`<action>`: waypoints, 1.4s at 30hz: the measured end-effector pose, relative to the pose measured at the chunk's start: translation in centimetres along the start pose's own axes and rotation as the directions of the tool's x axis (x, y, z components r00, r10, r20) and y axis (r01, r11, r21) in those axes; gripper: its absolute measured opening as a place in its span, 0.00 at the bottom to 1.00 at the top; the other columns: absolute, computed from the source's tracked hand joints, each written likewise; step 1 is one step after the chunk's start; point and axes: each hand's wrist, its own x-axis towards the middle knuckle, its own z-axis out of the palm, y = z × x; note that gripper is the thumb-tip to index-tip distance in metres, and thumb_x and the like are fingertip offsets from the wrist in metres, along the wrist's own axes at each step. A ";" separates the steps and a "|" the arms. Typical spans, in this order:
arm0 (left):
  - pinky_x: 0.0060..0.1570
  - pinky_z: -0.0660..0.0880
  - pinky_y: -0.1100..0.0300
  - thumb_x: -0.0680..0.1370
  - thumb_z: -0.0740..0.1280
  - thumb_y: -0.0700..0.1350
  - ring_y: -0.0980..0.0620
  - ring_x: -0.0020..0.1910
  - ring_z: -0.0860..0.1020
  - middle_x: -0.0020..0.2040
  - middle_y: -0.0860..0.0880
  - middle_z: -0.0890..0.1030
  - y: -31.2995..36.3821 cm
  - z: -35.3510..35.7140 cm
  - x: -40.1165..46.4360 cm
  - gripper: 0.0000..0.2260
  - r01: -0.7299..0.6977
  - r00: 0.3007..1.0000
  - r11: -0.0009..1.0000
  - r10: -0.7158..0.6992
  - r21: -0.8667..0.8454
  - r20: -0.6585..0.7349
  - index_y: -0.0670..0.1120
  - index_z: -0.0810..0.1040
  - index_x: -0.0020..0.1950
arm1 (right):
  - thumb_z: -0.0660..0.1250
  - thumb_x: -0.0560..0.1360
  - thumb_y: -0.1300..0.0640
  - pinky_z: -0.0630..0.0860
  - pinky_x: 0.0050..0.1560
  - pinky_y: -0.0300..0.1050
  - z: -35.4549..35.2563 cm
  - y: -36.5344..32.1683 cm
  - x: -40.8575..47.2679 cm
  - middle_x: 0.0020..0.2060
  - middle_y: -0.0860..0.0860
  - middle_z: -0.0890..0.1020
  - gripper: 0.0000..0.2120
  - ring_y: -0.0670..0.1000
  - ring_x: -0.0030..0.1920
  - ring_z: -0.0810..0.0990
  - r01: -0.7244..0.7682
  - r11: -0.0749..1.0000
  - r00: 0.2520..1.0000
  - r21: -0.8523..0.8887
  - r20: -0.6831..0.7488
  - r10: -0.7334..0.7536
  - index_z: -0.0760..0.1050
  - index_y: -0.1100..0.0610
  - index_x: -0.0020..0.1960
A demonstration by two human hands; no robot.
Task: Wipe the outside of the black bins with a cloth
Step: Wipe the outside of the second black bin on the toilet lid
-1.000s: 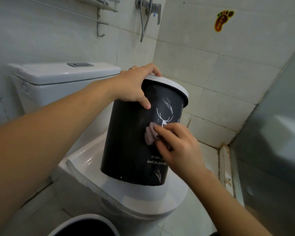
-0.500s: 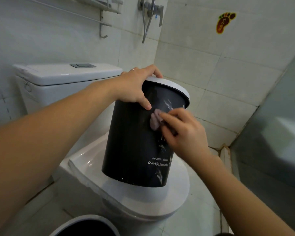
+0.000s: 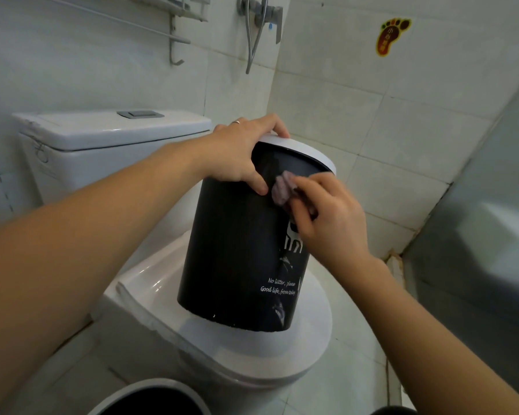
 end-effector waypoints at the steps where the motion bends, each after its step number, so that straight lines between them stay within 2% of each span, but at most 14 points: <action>1: 0.64 0.69 0.45 0.62 0.81 0.50 0.43 0.61 0.68 0.56 0.50 0.69 0.1 0.1 0.0 0.37 -0.002 1.000 1.000 0.002 0.004 0.001 0.66 0.65 0.64 | 0.70 0.76 0.57 0.77 0.41 0.51 0.0 0.0 0.7 0.50 0.52 0.81 0.13 0.55 0.48 0.80 -0.051 0.999 0.999 0.004 -0.007 0.051 0.81 0.54 0.60; 3: 0.63 0.69 0.45 0.62 0.82 0.50 0.42 0.61 0.68 0.56 0.50 0.69 0.3 0.2 0.0 0.37 0.000 1.000 1.000 0.000 0.009 0.004 0.67 0.65 0.63 | 0.69 0.76 0.57 0.76 0.43 0.50 0.2 -0.2 2.0 0.50 0.53 0.81 0.13 0.56 0.50 0.80 -0.085 0.996 0.996 0.000 -0.020 0.085 0.81 0.55 0.60; 5: 0.63 0.70 0.45 0.62 0.82 0.49 0.42 0.60 0.69 0.55 0.50 0.69 0.5 0.3 0.0 0.37 -0.005 1.000 1.000 0.005 0.006 0.009 0.67 0.65 0.62 | 0.70 0.75 0.58 0.74 0.42 0.48 0.3 -0.6 2.7 0.49 0.55 0.82 0.12 0.58 0.47 0.80 -0.034 0.999 0.999 -0.009 -0.027 0.034 0.82 0.57 0.58; 8: 0.63 0.70 0.45 0.62 0.82 0.48 0.43 0.60 0.69 0.55 0.50 0.69 0.5 0.1 0.0 0.37 -0.014 1.000 1.000 0.014 -0.004 0.018 0.66 0.65 0.62 | 0.70 0.75 0.59 0.76 0.40 0.51 -0.1 -0.2 3.0 0.49 0.55 0.82 0.12 0.59 0.47 0.80 0.001 1.000 1.000 -0.018 0.007 -0.001 0.82 0.57 0.57; 13: 0.61 0.69 0.47 0.63 0.82 0.48 0.44 0.60 0.68 0.53 0.52 0.68 0.3 0.1 -0.1 0.37 -0.015 1.000 1.000 0.015 -0.008 0.013 0.66 0.65 0.63 | 0.69 0.75 0.59 0.77 0.39 0.53 -1.0 1.7 2.0 0.49 0.53 0.81 0.12 0.57 0.46 0.79 -0.040 0.998 0.999 -0.048 -0.004 0.040 0.82 0.57 0.57; 17: 0.61 0.69 0.46 0.63 0.82 0.49 0.43 0.60 0.68 0.55 0.51 0.69 0.4 0.2 0.0 0.37 -0.006 1.000 1.000 0.006 -0.004 0.007 0.67 0.64 0.62 | 0.70 0.74 0.59 0.77 0.39 0.51 -0.8 1.4 2.0 0.48 0.54 0.81 0.11 0.58 0.46 0.80 -0.077 0.996 0.997 -0.045 -0.035 0.075 0.81 0.58 0.57; 23: 0.63 0.70 0.44 0.62 0.82 0.46 0.42 0.60 0.69 0.57 0.48 0.70 0.5 -0.2 -0.2 0.37 -0.012 0.999 1.000 0.013 -0.013 0.038 0.65 0.65 0.62 | 0.71 0.74 0.59 0.76 0.39 0.48 -0.3 0.2 2.3 0.48 0.53 0.81 0.12 0.57 0.46 0.80 -0.007 1.000 1.000 -0.013 -0.003 0.007 0.82 0.57 0.57; 29: 0.63 0.70 0.44 0.63 0.82 0.46 0.42 0.61 0.70 0.59 0.47 0.70 0.7 -0.3 -0.2 0.37 -0.002 0.998 1.000 0.002 -0.003 0.056 0.64 0.64 0.63 | 0.70 0.75 0.60 0.77 0.40 0.52 -1.2 1.5 1.9 0.49 0.53 0.81 0.12 0.57 0.46 0.79 -0.060 0.998 0.998 -0.023 0.006 0.060 0.82 0.57 0.58; 33: 0.57 0.73 0.47 0.62 0.81 0.45 0.44 0.57 0.72 0.55 0.50 0.71 0.8 -0.4 -0.2 0.35 -0.001 0.998 1.000 0.002 -0.021 0.058 0.63 0.65 0.59 | 0.71 0.75 0.60 0.77 0.41 0.50 -1.2 1.3 1.9 0.49 0.53 0.81 0.12 0.56 0.47 0.80 -0.054 0.999 0.999 -0.006 0.002 0.054 0.82 0.58 0.58; 36: 0.50 0.66 0.53 0.61 0.81 0.50 0.52 0.50 0.71 0.48 0.58 0.70 1.2 -0.2 -0.1 0.32 -0.029 1.000 1.000 0.029 -0.008 -0.001 0.61 0.66 0.57 | 0.71 0.74 0.60 0.77 0.41 0.50 -1.1 1.1 1.9 0.49 0.53 0.82 0.12 0.56 0.47 0.80 -0.049 0.999 0.999 -0.002 -0.004 0.049 0.82 0.57 0.58; 37: 0.51 0.64 0.53 0.61 0.82 0.52 0.53 0.49 0.70 0.47 0.59 0.70 1.4 0.0 -0.1 0.32 -0.035 0.999 0.999 0.035 0.011 -0.018 0.61 0.66 0.57 | 0.71 0.74 0.60 0.77 0.40 0.50 -1.1 1.1 1.9 0.49 0.53 0.82 0.12 0.56 0.47 0.80 -0.049 0.999 0.999 0.000 -0.007 0.049 0.82 0.57 0.58; 39: 0.58 0.63 0.51 0.62 0.81 0.53 0.53 0.53 0.67 0.48 0.59 0.70 1.4 0.2 0.0 0.34 -0.052 0.998 0.998 0.053 0.034 -0.028 0.65 0.68 0.61 | 0.71 0.75 0.59 0.78 0.40 0.51 -1.2 1.1 1.9 0.49 0.53 0.81 0.13 0.56 0.47 0.80 -0.054 0.999 0.999 0.005 -0.006 0.054 0.82 0.57 0.59; 42: 0.66 0.63 0.50 0.62 0.81 0.49 0.55 0.58 0.64 0.51 0.64 0.70 1.1 0.0 -0.2 0.36 -0.066 0.998 0.997 0.066 -0.033 0.000 0.73 0.69 0.61 | 0.71 0.75 0.59 0.77 0.41 0.50 -1.3 1.3 1.8 0.49 0.52 0.81 0.13 0.56 0.47 0.80 -0.039 0.999 0.999 -0.001 0.004 0.039 0.81 0.56 0.59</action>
